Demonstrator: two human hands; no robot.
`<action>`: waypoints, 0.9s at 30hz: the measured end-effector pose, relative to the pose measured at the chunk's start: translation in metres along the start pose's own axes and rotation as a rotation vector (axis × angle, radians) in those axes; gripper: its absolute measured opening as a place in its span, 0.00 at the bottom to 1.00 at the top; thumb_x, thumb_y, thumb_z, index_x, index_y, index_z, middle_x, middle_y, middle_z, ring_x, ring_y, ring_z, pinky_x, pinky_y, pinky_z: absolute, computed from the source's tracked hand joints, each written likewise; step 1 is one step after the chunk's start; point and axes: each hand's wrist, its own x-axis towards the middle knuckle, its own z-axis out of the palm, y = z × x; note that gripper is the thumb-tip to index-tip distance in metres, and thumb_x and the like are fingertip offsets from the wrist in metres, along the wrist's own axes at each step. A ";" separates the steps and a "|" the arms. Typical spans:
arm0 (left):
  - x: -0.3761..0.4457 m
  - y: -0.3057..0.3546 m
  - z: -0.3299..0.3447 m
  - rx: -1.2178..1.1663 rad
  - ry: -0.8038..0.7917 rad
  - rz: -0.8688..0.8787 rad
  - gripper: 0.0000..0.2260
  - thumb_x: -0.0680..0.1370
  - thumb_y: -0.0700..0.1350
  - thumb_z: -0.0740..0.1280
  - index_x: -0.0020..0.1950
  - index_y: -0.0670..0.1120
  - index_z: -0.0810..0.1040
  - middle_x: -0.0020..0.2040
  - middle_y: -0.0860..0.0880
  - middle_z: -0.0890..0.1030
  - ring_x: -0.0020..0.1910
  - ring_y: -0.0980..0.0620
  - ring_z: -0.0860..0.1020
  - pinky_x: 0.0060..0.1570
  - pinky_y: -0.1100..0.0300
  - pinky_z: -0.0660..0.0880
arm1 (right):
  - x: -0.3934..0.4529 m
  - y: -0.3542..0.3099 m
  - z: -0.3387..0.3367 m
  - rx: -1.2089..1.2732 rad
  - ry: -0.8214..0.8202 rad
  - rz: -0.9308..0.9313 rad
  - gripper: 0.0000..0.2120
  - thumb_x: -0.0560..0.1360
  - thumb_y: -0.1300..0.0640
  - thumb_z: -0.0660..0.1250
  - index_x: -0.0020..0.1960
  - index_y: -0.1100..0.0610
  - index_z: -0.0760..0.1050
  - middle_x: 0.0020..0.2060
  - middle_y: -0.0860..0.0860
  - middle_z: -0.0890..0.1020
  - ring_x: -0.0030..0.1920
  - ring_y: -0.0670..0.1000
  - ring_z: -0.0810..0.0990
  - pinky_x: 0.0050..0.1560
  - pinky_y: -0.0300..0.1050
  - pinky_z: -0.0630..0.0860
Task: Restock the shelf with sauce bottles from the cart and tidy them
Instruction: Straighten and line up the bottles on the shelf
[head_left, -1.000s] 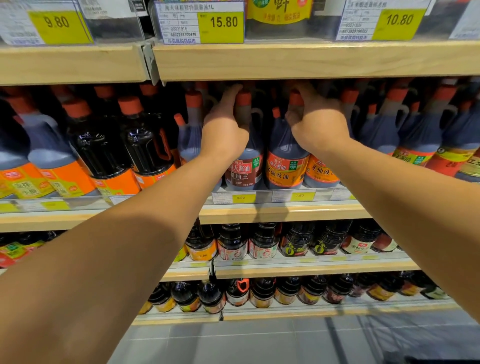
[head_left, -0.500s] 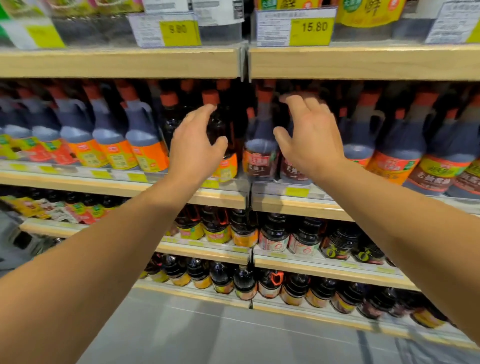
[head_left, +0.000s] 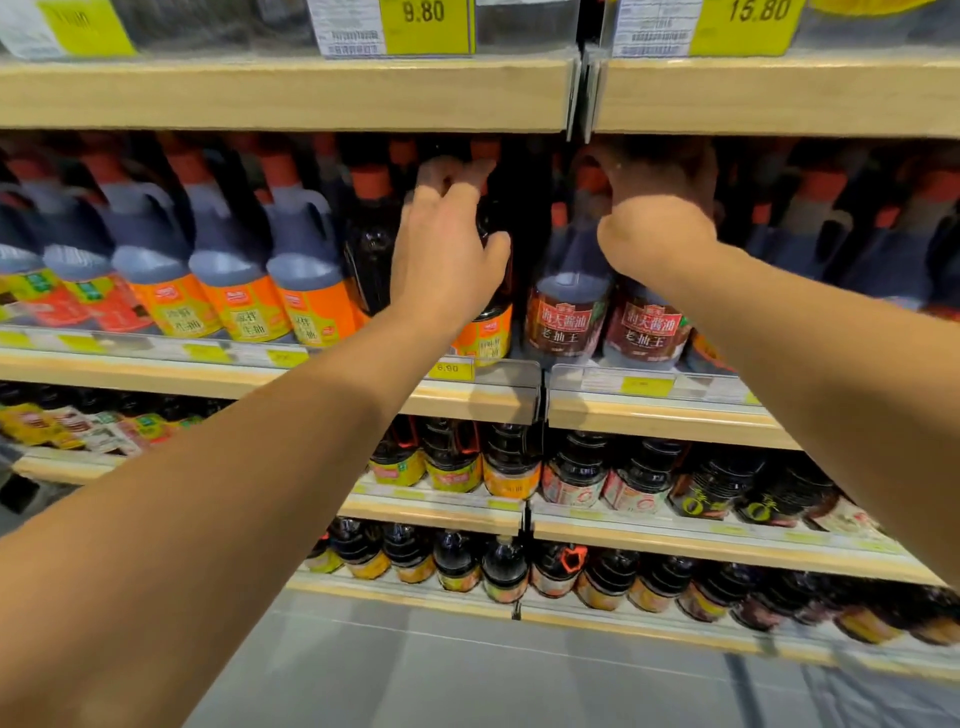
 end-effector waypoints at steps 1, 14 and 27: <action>0.000 -0.002 0.002 -0.016 -0.001 0.013 0.22 0.75 0.49 0.67 0.68 0.47 0.71 0.64 0.40 0.70 0.63 0.40 0.70 0.63 0.49 0.70 | 0.000 0.001 0.000 0.008 0.034 -0.002 0.23 0.79 0.56 0.58 0.72 0.43 0.61 0.66 0.58 0.73 0.67 0.62 0.69 0.74 0.60 0.45; -0.009 -0.007 0.005 -0.074 -0.010 0.089 0.26 0.73 0.45 0.68 0.71 0.51 0.68 0.75 0.46 0.60 0.70 0.42 0.63 0.66 0.53 0.66 | -0.005 -0.006 0.004 0.018 0.107 0.063 0.21 0.77 0.53 0.59 0.70 0.46 0.66 0.65 0.58 0.73 0.68 0.63 0.67 0.75 0.58 0.52; -0.008 -0.017 -0.004 -0.135 -0.115 0.147 0.28 0.72 0.44 0.68 0.72 0.50 0.67 0.76 0.47 0.57 0.70 0.43 0.65 0.65 0.50 0.70 | -0.006 -0.017 -0.003 0.009 0.037 0.161 0.17 0.79 0.53 0.59 0.66 0.53 0.70 0.60 0.61 0.76 0.62 0.65 0.71 0.71 0.59 0.61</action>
